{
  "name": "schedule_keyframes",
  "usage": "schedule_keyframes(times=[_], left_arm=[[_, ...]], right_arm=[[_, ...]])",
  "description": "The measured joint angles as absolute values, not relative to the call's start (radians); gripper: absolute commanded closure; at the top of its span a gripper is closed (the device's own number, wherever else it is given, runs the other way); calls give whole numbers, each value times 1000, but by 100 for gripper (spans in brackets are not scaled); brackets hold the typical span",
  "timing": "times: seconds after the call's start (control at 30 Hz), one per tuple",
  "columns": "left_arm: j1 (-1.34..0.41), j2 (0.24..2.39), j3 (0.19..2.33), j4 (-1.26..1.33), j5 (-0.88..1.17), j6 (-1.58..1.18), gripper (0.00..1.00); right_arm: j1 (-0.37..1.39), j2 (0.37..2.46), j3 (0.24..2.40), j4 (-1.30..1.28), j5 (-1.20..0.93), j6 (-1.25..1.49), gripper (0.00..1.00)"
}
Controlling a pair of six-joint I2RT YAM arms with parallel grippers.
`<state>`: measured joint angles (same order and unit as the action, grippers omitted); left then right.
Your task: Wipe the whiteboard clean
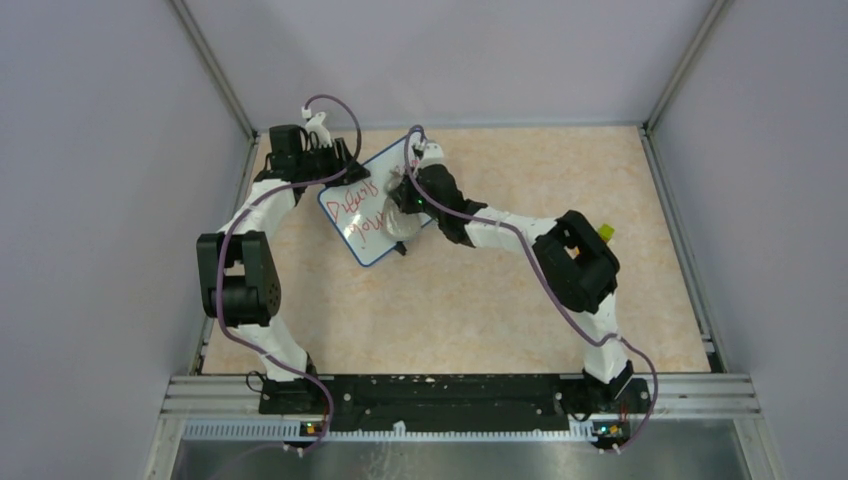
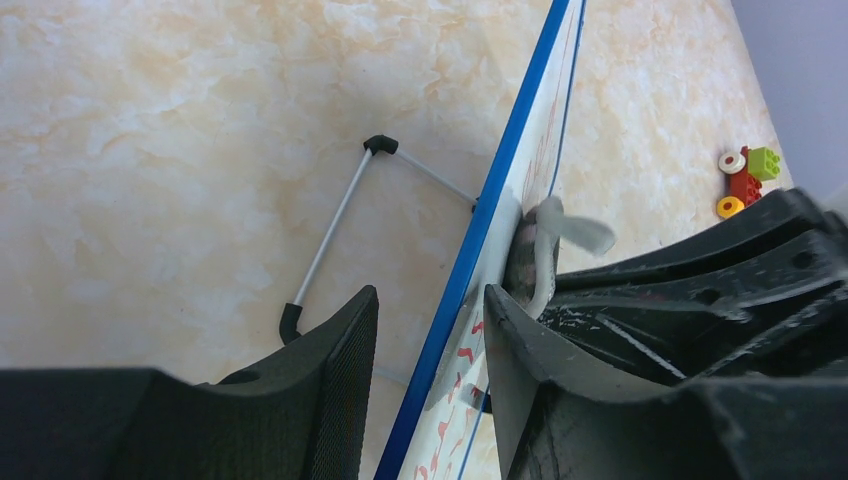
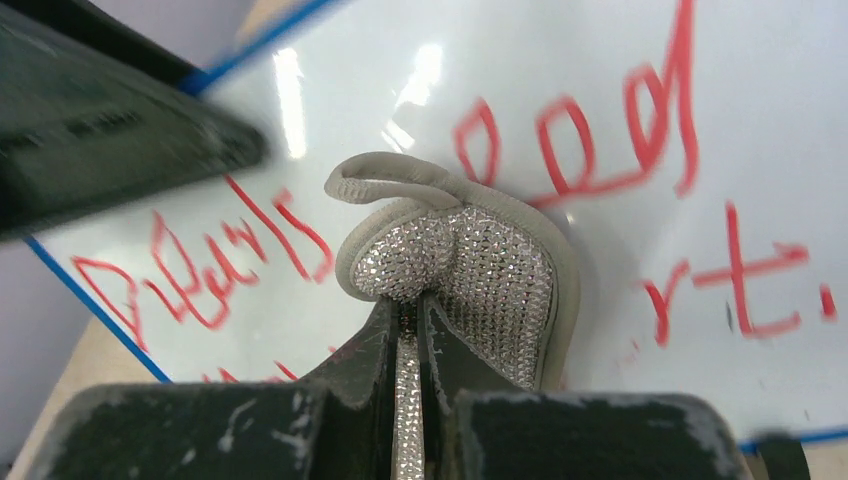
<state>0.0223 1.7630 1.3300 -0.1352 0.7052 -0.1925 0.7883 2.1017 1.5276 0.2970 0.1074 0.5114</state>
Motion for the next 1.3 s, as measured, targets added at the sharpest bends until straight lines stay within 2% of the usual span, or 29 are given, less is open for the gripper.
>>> schedule_keyframes(times=[0.27,0.37,0.53,0.97,1.07,1.3], left_arm=[[20,1761,1330,-136,709,-192,66],[18,1756,1330,-138,712,-192,66],[15,1753,1330,-144,714,-192,66],[15,1753,1330,-145,714,-192,66],[15,1753,1330,-146,714,-191,66],[17,1753,1330,-150,712,-187,66]], right_arm=[[760,2004,1203,322,100,538,100],[738,1993,1153,288,100,543,100],[730,1972,1180,216,94,518,100],[814,2035,1539,232,19,498,100],[810,2075,1520,242,15,507,100],[785,2046,1286,377,-17,564,100]])
